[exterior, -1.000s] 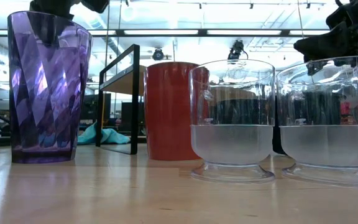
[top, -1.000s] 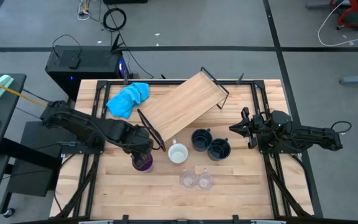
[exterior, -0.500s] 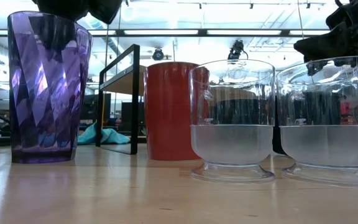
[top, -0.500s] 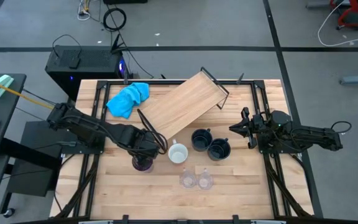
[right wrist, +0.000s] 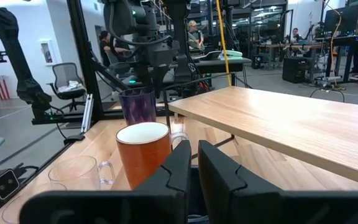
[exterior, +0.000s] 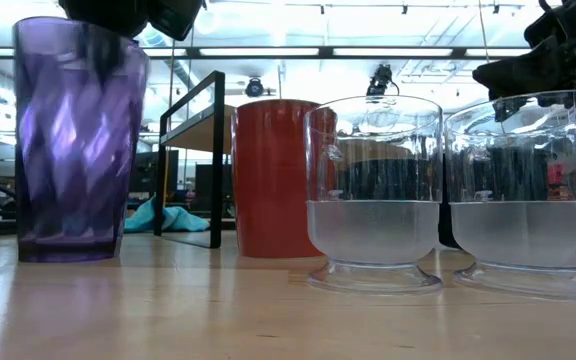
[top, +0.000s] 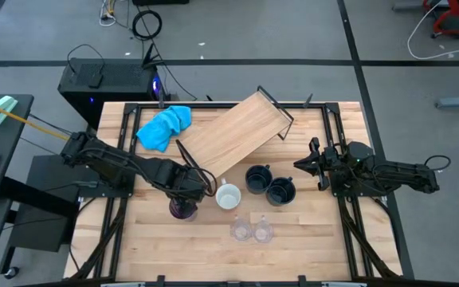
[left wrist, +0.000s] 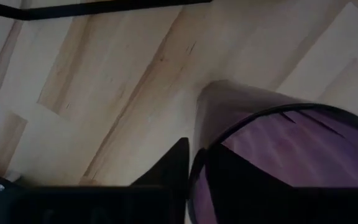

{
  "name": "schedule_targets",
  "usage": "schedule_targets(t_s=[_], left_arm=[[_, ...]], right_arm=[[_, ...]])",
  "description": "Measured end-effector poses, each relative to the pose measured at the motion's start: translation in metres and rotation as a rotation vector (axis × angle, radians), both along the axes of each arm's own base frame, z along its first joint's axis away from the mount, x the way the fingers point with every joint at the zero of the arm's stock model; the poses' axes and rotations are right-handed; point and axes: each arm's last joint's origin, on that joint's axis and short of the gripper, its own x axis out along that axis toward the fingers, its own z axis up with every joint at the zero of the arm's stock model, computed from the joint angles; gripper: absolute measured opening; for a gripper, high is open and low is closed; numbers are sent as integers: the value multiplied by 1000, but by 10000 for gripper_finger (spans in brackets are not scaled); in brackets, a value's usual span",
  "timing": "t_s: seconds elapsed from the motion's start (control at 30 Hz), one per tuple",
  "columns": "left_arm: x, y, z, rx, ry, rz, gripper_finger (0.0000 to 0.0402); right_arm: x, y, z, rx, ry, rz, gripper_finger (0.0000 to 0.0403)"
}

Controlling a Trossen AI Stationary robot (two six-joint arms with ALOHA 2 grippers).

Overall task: Stack small to large cups/mugs on shelf
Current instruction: Put the violet cup on the shelf

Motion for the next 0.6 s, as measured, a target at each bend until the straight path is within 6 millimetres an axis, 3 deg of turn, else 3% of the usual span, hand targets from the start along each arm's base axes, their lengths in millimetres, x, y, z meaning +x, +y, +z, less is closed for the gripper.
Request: schedule_targets(t_s=[0.13, 0.37, 0.6], left_arm=[[0, 1, 2, -11, -10, -7, 12], [-2, 5, 6, -110, 9, -6, 19], [-10, 10, 25, -296, -60, -12, 20]], right_arm=[[0, 0, 0, 0, 0, 0, 39], [0, 0, 0, 0, 1, 0, 39], [0, 0, 0, 0, 2, 0, 39]])
